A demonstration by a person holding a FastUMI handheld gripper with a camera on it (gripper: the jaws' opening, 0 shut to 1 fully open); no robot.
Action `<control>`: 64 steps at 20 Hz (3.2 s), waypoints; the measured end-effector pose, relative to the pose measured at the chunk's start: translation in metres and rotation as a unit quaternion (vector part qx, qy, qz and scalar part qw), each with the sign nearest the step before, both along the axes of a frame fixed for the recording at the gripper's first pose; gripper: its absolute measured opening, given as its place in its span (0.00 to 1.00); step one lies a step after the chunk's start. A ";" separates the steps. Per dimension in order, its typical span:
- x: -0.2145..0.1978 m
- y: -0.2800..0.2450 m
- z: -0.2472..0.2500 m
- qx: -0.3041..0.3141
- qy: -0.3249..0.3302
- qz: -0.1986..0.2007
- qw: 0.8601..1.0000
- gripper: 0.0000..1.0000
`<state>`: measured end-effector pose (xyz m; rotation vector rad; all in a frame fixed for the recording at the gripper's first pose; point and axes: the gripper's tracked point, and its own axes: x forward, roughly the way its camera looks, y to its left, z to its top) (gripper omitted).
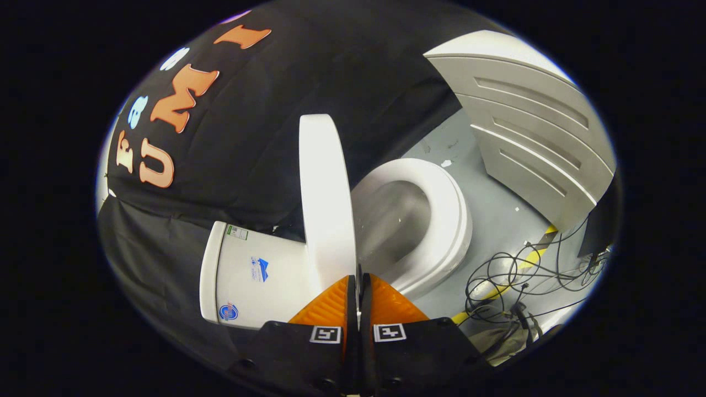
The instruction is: Open the toilet lid.
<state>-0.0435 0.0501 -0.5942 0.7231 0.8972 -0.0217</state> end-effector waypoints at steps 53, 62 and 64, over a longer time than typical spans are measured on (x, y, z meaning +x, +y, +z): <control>-0.025 0.310 0.092 -0.298 -0.143 0.245 0.911 0.08; -0.022 0.315 0.127 -0.324 -0.200 0.233 0.895 0.58; -0.017 0.306 0.157 -0.325 -0.226 0.214 0.893 0.86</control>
